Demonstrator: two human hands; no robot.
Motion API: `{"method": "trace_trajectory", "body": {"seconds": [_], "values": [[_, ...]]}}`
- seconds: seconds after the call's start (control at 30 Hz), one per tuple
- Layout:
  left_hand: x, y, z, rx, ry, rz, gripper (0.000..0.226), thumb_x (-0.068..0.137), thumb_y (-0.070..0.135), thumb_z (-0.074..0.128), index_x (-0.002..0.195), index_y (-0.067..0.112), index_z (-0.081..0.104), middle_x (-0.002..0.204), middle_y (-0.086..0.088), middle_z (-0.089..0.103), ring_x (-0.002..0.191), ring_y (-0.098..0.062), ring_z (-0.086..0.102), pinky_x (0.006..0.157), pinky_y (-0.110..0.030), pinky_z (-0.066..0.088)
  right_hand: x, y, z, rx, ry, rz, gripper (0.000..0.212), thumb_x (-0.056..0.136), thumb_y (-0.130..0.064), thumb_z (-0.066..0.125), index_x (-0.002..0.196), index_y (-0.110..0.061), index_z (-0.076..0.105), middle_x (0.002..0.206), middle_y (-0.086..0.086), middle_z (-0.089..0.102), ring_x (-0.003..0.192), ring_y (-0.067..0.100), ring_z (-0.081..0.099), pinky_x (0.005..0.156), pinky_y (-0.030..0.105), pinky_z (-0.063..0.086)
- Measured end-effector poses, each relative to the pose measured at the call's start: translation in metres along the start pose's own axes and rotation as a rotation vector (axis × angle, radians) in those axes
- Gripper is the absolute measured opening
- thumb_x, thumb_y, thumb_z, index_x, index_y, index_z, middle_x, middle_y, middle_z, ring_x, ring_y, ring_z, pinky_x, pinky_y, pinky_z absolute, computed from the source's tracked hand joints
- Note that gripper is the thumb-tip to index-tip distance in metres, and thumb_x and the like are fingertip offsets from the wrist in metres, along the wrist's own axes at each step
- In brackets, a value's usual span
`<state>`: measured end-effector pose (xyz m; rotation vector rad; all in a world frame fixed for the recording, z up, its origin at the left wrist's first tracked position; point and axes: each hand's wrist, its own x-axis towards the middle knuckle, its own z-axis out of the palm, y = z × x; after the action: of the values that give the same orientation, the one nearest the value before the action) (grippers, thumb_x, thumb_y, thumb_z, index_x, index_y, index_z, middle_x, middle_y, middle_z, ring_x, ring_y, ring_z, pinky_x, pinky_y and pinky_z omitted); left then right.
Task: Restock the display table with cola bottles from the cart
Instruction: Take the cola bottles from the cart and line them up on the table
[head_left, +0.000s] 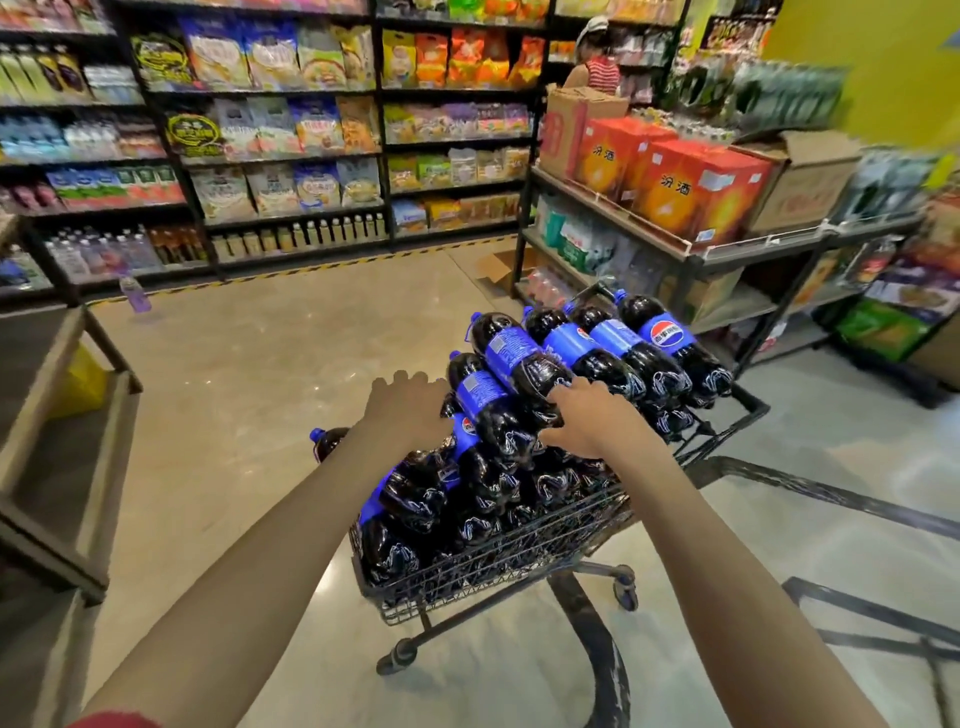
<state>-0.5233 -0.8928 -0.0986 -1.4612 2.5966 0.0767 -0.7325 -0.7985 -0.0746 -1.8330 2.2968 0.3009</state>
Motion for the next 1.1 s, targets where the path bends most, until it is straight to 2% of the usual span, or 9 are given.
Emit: {"method": "trace_trajectory", "body": {"seconds": [0.1, 0.2, 0.47, 0.6, 0.7, 0.9, 1.0, 1.1], "values": [[0.040, 0.000, 0.005, -0.190, -0.060, -0.037, 0.043, 0.099, 0.046, 0.051, 0.131, 0.018, 0.053, 0.128, -0.007, 0.059, 0.118, -0.031, 0.054, 0.087, -0.038, 0.041, 0.029, 0.013, -0.003, 0.024, 0.017, -0.009, 0.060, 0.098, -0.048, 0.058, 0.144, -0.012, 0.042, 0.146, 0.015, 0.041, 0.135, 0.036, 0.041, 0.102, 0.049, 0.043], [0.072, 0.000, 0.013, -0.270, -0.080, -0.105, 0.041, 0.097, 0.044, 0.053, 0.130, 0.019, 0.054, 0.126, -0.006, 0.062, 0.115, -0.029, 0.057, 0.083, -0.035, 0.042, 0.054, 0.022, -0.004, 0.038, 0.054, -0.011, 0.058, 0.096, -0.047, 0.061, 0.140, -0.012, 0.045, 0.141, 0.014, 0.046, 0.133, 0.035, 0.043, 0.102, 0.048, 0.043], [0.149, 0.014, 0.023, -0.494, -0.013, -0.175, 0.044, 0.098, 0.047, 0.052, 0.130, 0.017, 0.050, 0.118, -0.008, 0.061, 0.109, -0.029, 0.058, 0.087, -0.039, 0.049, 0.111, 0.032, 0.004, 0.042, 0.055, -0.014, 0.062, 0.099, -0.047, 0.057, 0.146, -0.012, 0.037, 0.146, 0.013, 0.042, 0.136, 0.034, 0.041, 0.103, 0.046, 0.043], [0.188, 0.014, 0.027, -0.689, -0.030, -0.228, 0.054, 0.094, 0.061, 0.054, 0.124, 0.017, 0.050, 0.110, -0.006, 0.065, 0.098, -0.027, 0.063, 0.084, -0.041, 0.051, 0.133, 0.031, 0.005, 0.063, 0.027, -0.003, 0.063, 0.099, -0.047, 0.056, 0.148, -0.012, 0.034, 0.147, 0.014, 0.040, 0.135, 0.035, 0.041, 0.102, 0.046, 0.044], [0.216, 0.015, 0.033, -0.818, -0.058, -0.282, 0.070, 0.087, 0.073, 0.055, 0.128, 0.017, 0.048, 0.119, -0.002, 0.062, 0.107, -0.028, 0.062, 0.089, -0.041, 0.052, 0.148, 0.031, 0.006, 0.083, 0.008, 0.026, 0.065, 0.099, -0.048, 0.056, 0.148, -0.012, 0.034, 0.147, 0.014, 0.041, 0.136, 0.035, 0.042, 0.102, 0.046, 0.044], [0.260, 0.021, 0.052, -1.112, -0.066, -0.338, 0.079, 0.090, 0.067, 0.058, 0.142, 0.012, 0.038, 0.133, -0.010, 0.058, 0.117, -0.031, 0.058, 0.082, -0.037, 0.047, 0.177, 0.023, 0.012, 0.196, -0.031, 0.090, 0.072, 0.098, -0.052, 0.057, 0.150, -0.011, 0.030, 0.148, 0.014, 0.039, 0.136, 0.035, 0.042, 0.102, 0.046, 0.045], [0.273, 0.023, 0.064, -1.200, -0.078, -0.389, 0.095, 0.082, 0.077, 0.060, 0.149, 0.016, 0.031, 0.141, -0.009, 0.054, 0.126, -0.033, 0.054, 0.095, -0.042, 0.049, 0.187, 0.016, 0.017, 0.231, -0.064, 0.147, 0.084, 0.096, -0.056, 0.057, 0.156, -0.011, 0.019, 0.154, 0.015, 0.033, 0.140, 0.036, 0.036, 0.107, 0.045, 0.041], [0.283, 0.026, 0.074, -1.267, -0.067, -0.388, 0.101, 0.074, 0.082, 0.062, 0.146, 0.017, 0.034, 0.141, -0.005, 0.053, 0.129, -0.031, 0.053, 0.104, -0.049, 0.046, 0.194, 0.011, 0.023, 0.248, -0.075, 0.193, 0.096, 0.092, -0.061, 0.059, 0.159, -0.011, 0.011, 0.155, 0.017, 0.033, 0.140, 0.037, 0.036, 0.108, 0.044, 0.038]]}}
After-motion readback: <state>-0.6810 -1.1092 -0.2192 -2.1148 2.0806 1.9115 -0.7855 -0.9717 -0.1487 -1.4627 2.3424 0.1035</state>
